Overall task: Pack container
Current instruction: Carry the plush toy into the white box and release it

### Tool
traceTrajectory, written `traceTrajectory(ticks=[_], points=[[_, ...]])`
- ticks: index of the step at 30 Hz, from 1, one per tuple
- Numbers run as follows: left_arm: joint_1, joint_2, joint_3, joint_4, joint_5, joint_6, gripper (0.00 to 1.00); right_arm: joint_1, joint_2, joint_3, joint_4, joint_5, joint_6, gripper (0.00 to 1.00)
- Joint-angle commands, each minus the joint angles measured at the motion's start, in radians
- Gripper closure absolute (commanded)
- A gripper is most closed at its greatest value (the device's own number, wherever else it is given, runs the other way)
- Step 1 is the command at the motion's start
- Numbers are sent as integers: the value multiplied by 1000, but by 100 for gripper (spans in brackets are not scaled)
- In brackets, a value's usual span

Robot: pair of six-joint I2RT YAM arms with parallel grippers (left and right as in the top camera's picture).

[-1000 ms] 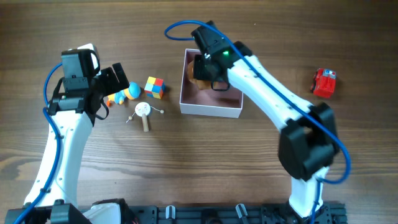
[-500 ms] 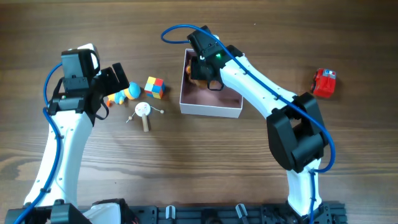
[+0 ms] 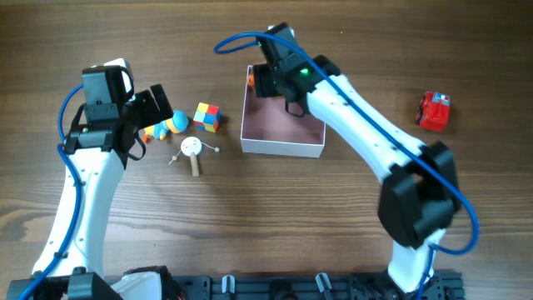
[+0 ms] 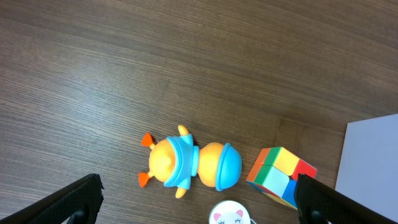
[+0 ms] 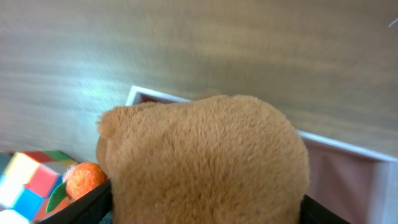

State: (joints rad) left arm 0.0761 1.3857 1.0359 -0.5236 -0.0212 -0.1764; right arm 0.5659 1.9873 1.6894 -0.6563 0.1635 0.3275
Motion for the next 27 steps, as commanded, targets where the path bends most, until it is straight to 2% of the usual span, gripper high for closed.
traceTrajectory(ticks=[1,7,20,22,23,24,25,27], points=[[5,4,17,2,-6,15,0,-4,-79,5,0,17,-40,31],[5,4,17,2,-6,15,0,-5,-48,2,-19,-10,-36,40],[5,4,17,2,-6,15,0,-6,140,-2,3,-40,19,41],[5,4,17,2,-6,15,0,-6,151,-2,13,-53,16,34],[5,4,17,2,-6,15,0,-6,154,-2,15,-53,16,23],[5,4,17,2,-6,15,0,-6,154,-2,17,-52,16,7],[5,4,17,2,-6,15,0,-6,154,-2,18,-51,10,0],[5,4,17,3,-6,15,0,-9,151,-2,17,-51,-14,1]])
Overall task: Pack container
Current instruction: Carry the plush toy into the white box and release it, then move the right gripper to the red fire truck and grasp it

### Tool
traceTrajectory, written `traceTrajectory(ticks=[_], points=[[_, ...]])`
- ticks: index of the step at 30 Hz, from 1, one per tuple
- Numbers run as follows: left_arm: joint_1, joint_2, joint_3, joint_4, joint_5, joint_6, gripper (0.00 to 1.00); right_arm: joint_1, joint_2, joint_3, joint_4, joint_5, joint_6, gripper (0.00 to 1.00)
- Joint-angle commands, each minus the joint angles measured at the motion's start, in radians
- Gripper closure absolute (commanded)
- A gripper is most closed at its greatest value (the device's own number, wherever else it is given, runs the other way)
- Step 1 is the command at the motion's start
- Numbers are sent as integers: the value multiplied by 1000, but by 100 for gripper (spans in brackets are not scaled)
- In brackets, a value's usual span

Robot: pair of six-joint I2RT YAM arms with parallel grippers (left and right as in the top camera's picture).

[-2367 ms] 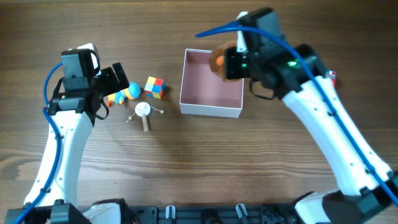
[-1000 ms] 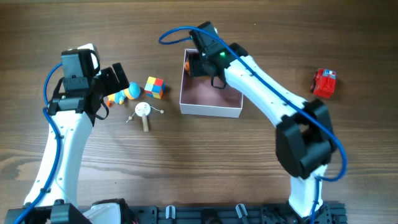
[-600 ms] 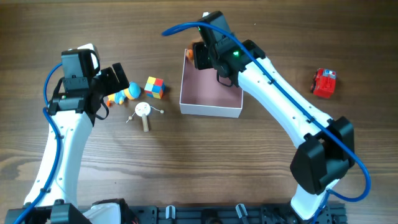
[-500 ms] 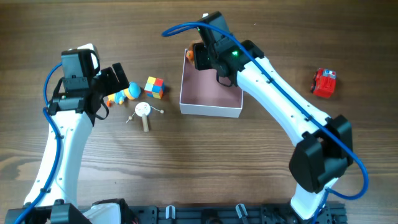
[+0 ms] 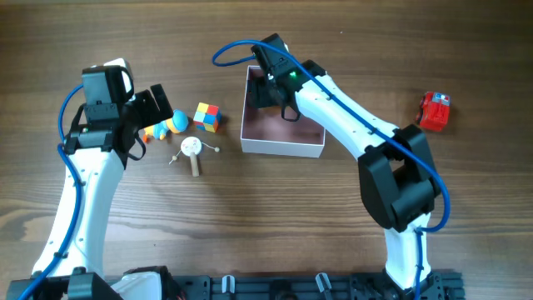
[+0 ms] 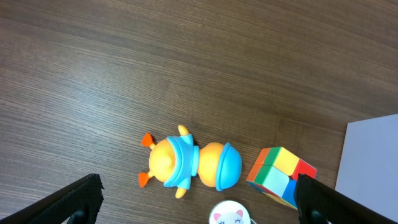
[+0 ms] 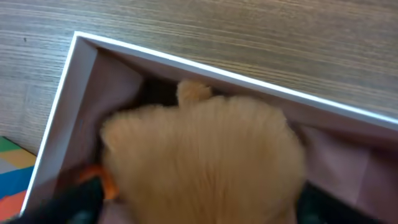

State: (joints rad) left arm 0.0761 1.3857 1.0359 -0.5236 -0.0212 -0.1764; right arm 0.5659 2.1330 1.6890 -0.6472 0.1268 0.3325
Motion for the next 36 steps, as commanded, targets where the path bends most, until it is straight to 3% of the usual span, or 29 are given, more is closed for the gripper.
traceTrajectory(ticks=[1,10,14,20,25,30,36], points=[[5,4,17,2,-6,15,0,-11,3,-2,6,-11,-19,0],[5,4,17,2,-6,15,0,-16,-155,-1,-21,62,-45,0],[5,4,17,3,-6,15,0,-66,-309,-1,-133,138,61,0],[5,4,17,2,-6,15,0,-277,-491,-1,-282,114,23,0],[5,4,17,2,-6,15,0,-545,-506,-5,-422,111,109,0],[5,4,17,2,-6,15,0,-743,-457,-64,-422,55,121,0],[5,4,17,2,-6,15,0,-834,-387,-164,-339,56,52,0]])
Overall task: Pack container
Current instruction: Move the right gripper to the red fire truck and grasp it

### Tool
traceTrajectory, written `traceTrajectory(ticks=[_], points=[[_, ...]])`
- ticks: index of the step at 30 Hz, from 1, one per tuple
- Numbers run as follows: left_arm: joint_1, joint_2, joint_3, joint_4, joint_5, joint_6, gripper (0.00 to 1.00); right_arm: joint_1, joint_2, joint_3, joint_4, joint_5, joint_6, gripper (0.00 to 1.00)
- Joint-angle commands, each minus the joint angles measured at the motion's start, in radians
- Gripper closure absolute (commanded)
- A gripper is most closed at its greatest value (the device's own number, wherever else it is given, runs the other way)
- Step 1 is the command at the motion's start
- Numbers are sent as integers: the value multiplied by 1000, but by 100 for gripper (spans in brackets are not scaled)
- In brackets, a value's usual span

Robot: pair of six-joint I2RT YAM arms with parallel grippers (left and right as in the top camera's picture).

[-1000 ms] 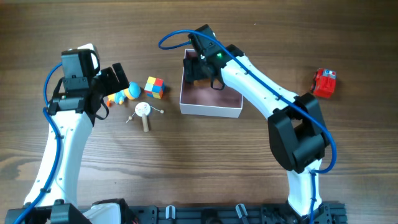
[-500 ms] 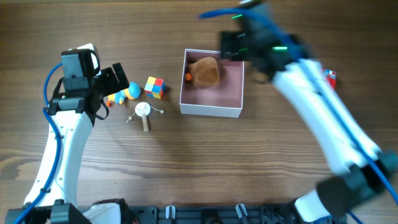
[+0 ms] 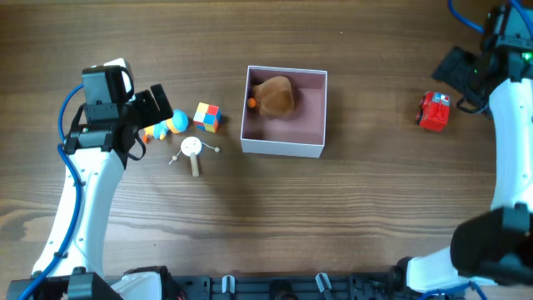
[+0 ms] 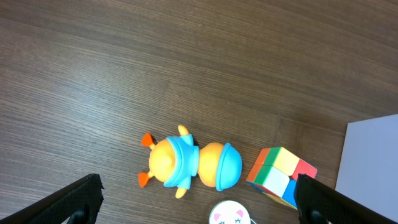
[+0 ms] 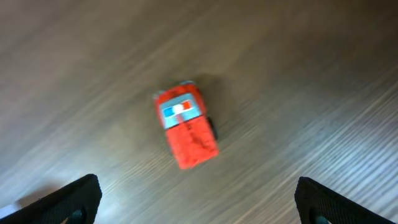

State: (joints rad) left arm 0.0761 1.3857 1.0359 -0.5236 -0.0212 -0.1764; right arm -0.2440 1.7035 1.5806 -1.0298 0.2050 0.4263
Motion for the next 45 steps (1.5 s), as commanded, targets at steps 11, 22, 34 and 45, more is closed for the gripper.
traceTrajectory(ticks=[11,22,34,45], points=[[5,4,17,2,-6,15,0,-48,219,-118,172,-140,-218,0],[5,4,17,2,-6,15,0,-47,311,-119,180,-188,-242,23],[5,4,17,3,-6,15,0,-39,271,-118,137,-187,-232,69],[5,4,17,3,-6,15,0,182,-103,-100,98,-275,-209,77]])
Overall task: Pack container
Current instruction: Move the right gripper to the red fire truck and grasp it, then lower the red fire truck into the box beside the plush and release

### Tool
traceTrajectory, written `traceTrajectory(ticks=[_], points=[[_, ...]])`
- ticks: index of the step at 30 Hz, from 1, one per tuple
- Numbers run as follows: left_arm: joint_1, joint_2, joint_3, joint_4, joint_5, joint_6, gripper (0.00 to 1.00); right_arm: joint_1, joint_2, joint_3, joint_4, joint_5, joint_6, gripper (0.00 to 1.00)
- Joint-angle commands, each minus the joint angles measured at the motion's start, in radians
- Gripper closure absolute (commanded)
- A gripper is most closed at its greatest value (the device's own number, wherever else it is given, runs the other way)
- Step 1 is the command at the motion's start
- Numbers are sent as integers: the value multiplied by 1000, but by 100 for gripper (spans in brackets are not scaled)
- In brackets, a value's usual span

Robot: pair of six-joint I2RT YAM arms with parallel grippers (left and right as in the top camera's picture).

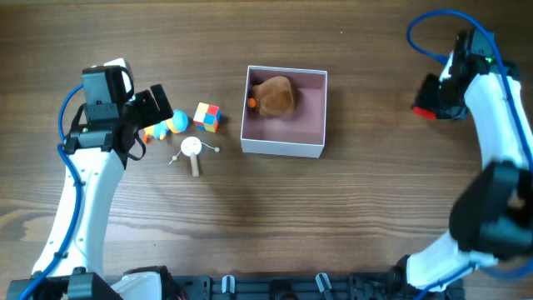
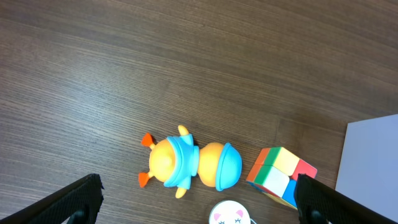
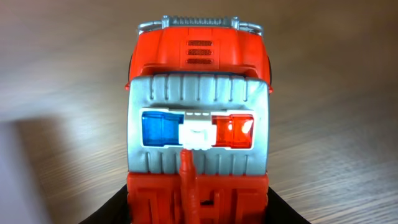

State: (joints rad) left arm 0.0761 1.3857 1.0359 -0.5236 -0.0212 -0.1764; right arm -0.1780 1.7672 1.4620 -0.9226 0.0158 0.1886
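Note:
The white box in the middle of the table holds a brown plush toy with a small orange piece beside it. At the far right my right gripper is down on the red toy fire truck. In the right wrist view the truck fills the frame and my right gripper is shut on it, the dark fingers pressed against both its sides. My left gripper hangs open above the orange-and-blue duck toy, holding nothing.
Left of the box lie the duck toy, a colour cube and a white cat-faced disc on a stick. The cube and the box's corner also show in the left wrist view.
My right gripper was open high above the red truck; now it is low and shut on the truck. The left arm and the toys on the left have not moved.
My right gripper held the brown plush over the box's far left corner, then had it down inside the box. Later the plush lay in the box and that gripper was open above the red truck at the far right. Now it grips the truck.

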Motion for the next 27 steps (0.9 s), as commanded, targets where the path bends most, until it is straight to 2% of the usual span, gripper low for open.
traceTrajectory(ticks=[1,6,12,20,27], points=[[5,4,17,2,-6,15,0,159,-203,18,-10,-97,41,79],[5,4,17,2,-6,15,0,415,-297,18,19,-56,147,80],[5,4,17,2,-6,15,0,604,-215,18,64,107,305,80],[5,4,17,3,-6,15,0,640,28,18,157,120,322,80],[5,4,17,2,-6,15,0,637,119,18,185,149,341,80]])
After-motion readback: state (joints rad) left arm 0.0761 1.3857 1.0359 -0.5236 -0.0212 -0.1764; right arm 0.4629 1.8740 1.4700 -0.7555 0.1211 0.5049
